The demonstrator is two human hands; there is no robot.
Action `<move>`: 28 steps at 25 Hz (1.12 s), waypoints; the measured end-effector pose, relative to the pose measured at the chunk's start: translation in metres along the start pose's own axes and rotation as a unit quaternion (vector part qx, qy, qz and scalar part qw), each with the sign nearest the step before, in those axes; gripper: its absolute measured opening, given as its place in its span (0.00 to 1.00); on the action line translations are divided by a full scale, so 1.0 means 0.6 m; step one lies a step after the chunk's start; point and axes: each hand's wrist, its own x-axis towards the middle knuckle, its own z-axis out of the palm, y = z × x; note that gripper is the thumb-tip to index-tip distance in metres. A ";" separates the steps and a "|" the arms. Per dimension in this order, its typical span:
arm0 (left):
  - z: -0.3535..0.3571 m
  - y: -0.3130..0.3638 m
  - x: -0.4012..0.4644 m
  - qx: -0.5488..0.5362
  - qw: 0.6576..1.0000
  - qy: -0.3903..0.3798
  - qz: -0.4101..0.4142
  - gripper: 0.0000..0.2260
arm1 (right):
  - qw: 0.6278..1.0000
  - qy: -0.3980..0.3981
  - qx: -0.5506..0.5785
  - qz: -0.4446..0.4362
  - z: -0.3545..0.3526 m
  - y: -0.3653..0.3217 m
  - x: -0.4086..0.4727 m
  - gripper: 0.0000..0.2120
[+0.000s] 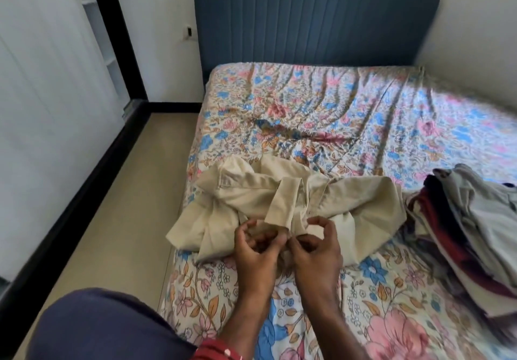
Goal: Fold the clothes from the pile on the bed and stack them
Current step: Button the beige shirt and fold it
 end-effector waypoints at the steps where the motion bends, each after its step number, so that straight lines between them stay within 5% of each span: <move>1: -0.002 -0.002 -0.002 0.010 1.000 -0.001 -0.014 0.20 | 1.000 0.016 0.009 0.002 -0.001 0.007 0.001 0.21; 6: -0.016 0.007 -0.016 0.042 0.992 -0.111 -0.052 0.04 | 0.992 -0.017 0.110 0.059 -0.006 0.026 -0.016 0.19; 11: -0.020 0.018 -0.015 0.096 0.992 -0.076 0.021 0.03 | 0.962 -0.113 0.218 0.119 -0.015 0.014 -0.014 0.21; 19: -0.027 0.000 -0.011 0.241 0.932 -0.030 0.270 0.07 | 0.973 -0.040 0.222 0.052 -0.002 0.016 -0.021 0.16; 28: -0.055 0.008 0.011 0.214 0.945 -0.104 0.224 0.05 | 0.962 -0.107 0.239 0.075 -0.003 0.002 -0.013 0.24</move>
